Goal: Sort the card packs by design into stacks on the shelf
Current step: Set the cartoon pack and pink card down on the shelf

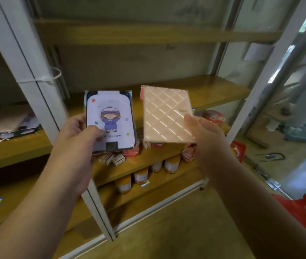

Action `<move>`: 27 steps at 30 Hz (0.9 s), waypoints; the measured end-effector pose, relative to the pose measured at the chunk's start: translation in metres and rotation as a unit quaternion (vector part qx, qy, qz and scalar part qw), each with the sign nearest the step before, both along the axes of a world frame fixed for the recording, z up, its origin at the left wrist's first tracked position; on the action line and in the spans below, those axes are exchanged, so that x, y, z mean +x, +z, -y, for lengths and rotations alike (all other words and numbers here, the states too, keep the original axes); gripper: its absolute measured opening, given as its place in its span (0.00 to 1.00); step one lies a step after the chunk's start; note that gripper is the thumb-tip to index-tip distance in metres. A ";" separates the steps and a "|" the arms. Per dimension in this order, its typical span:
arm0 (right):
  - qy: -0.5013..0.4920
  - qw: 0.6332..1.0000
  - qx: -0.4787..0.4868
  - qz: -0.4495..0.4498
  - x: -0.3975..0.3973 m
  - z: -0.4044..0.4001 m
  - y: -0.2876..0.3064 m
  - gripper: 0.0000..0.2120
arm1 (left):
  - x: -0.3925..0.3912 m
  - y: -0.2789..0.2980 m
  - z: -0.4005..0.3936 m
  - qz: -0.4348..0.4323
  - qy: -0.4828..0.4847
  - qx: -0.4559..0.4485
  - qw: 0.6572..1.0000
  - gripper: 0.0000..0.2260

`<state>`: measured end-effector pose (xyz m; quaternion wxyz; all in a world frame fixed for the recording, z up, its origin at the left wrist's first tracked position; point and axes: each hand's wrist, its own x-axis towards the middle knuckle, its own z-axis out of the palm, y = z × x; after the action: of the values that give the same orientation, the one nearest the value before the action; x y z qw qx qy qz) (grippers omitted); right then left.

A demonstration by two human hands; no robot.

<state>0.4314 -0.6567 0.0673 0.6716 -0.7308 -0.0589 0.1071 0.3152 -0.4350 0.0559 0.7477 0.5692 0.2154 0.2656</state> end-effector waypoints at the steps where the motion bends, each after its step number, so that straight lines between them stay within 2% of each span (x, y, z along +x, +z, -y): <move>1: -0.008 1.000 0.003 0.001 0.011 0.003 0.003 0.10 | 0.015 0.001 0.002 0.001 0.002 0.001 1.000 0.16; 7: -0.017 0.997 0.077 -0.015 0.074 0.025 0.005 0.13 | 0.082 0.003 0.015 -0.005 0.007 -0.004 1.000 0.15; 13: 0.000 0.998 0.059 -0.014 0.142 0.039 -0.011 0.12 | 0.135 -0.008 0.019 -0.049 0.023 0.001 0.999 0.18; 17: 0.005 0.998 0.037 0.057 0.197 0.037 -0.023 0.08 | 0.178 -0.021 0.025 -0.094 0.042 -0.013 0.995 0.19; 19: 0.023 0.998 0.036 0.052 0.224 0.034 -0.028 0.08 | 0.203 -0.027 0.027 -0.119 0.056 -0.020 0.991 0.19; 23: 0.047 0.998 0.038 -0.019 0.275 0.028 -0.041 0.06 | 0.260 -0.037 0.026 -0.166 0.091 0.023 0.982 0.16; 27: 0.088 0.993 0.066 -0.045 0.318 0.024 -0.054 0.08 | 0.315 -0.041 0.022 -0.213 0.115 0.107 0.964 0.17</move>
<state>0.7492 -0.6803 0.0135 0.7085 -0.6711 -0.0996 0.1942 0.6306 -0.4568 0.0144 0.5835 0.6609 0.4038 0.2444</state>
